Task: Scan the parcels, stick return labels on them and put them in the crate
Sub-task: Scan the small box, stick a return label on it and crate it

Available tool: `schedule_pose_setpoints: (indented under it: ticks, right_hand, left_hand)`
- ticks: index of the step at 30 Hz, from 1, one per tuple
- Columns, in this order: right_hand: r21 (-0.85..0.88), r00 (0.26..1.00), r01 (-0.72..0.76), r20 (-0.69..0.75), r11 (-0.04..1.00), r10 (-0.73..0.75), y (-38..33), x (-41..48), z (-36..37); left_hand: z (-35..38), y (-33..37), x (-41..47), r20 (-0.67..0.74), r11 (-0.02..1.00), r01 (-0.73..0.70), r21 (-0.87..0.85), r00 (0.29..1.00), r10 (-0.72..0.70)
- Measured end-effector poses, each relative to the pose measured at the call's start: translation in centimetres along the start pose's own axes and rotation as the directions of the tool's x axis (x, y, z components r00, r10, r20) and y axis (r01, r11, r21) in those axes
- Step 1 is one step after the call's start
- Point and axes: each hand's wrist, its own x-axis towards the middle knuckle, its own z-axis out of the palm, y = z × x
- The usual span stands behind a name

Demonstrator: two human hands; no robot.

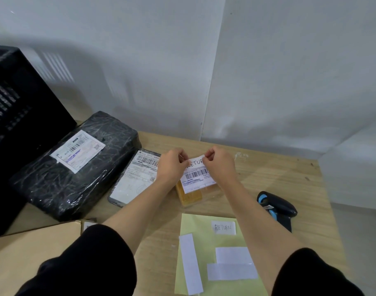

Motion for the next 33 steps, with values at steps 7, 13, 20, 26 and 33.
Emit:
schedule_pose_setpoints:
  ticks: [7, 13, 20, 26, 33]
  right_hand:
    - [-0.145, 0.993, 0.119, -0.009, 0.982, -0.121, -0.1, -0.5, 0.5]
    - [-0.264, 0.985, 0.081, -0.126, 0.961, -0.117, 1.1, -1.1, 1.2]
    - [-0.052, 0.983, 0.007, -0.184, 0.999, -0.016, 1.7, -1.9, 2.2]
    - [-0.028, 0.986, -0.006, -0.164, 1.000, 0.002, 2.0, -1.8, 2.1]
    - [-0.201, 0.984, -0.141, -0.135, 0.969, 0.115, 0.6, -0.9, 3.0]
  left_hand:
    - [0.6, -0.2, 0.1, -0.004, 1.000, -0.008, 0.011, 1.000, 0.008]
    - [1.5, -0.3, -0.7, -0.121, 0.999, 0.032, -0.039, 0.992, -0.037]
    - [2.4, -1.5, -2.7, -0.166, 0.955, 0.038, -0.293, 0.982, -0.090]
    - [0.2, -4.1, -2.7, 0.078, 0.979, -0.035, -0.203, 0.996, 0.051]
    - [-0.5, -4.8, -2.4, 0.136, 0.983, -0.088, -0.161, 0.985, 0.110]
